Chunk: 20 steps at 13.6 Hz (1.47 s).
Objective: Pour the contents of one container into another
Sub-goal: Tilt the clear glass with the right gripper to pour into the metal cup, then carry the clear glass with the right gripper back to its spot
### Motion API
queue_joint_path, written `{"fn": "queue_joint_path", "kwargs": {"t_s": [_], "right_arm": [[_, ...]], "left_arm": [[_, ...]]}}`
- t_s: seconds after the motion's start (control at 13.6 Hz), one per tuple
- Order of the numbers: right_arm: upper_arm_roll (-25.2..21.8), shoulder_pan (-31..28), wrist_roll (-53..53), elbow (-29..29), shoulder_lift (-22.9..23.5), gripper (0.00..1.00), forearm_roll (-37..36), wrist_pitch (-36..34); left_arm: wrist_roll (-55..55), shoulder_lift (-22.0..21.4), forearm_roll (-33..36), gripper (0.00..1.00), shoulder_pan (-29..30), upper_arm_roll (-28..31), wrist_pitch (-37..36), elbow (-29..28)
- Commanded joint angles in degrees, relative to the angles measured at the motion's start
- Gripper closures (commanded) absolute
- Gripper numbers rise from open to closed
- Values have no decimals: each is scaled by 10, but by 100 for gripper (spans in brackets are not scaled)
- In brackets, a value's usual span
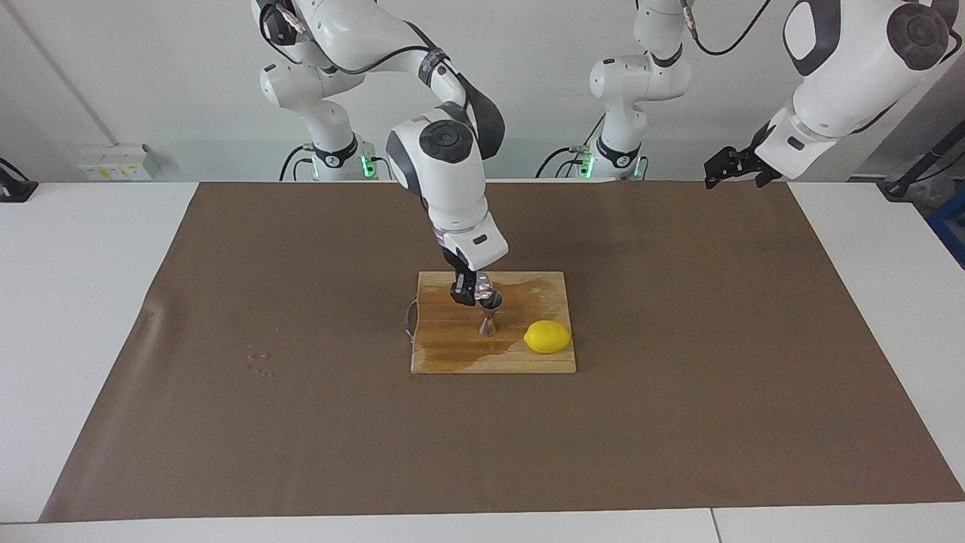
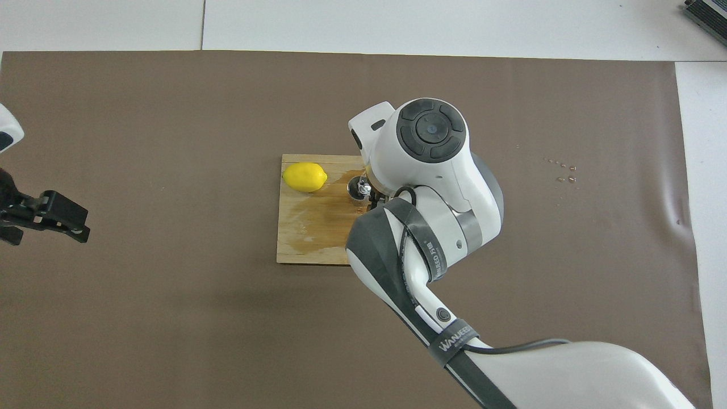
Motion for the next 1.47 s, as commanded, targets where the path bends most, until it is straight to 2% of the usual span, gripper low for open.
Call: {"fn": "queue_joint_path", "kwargs": {"t_s": [0.0, 0.66, 0.95, 1.32, 1.4], "right_arm": [[0, 3, 23, 8, 3, 100, -22, -10], [1, 11, 36, 7, 9, 100, -35, -9], [5, -9, 29, 7, 9, 100, -21, -2], [16, -47, -27, 1, -1, 100, 84, 8], [31, -64, -44, 0, -4, 100, 113, 14]], "left_arm": [[-7, -15, 4, 0, 4, -5, -2, -17], [-7, -15, 4, 0, 4, -5, -2, -17], [-7, -15, 4, 0, 5, -5, -2, -17], [-7, -15, 4, 0, 4, -5, -2, -17], [-7, -15, 4, 0, 4, -5, -2, -17]]}}
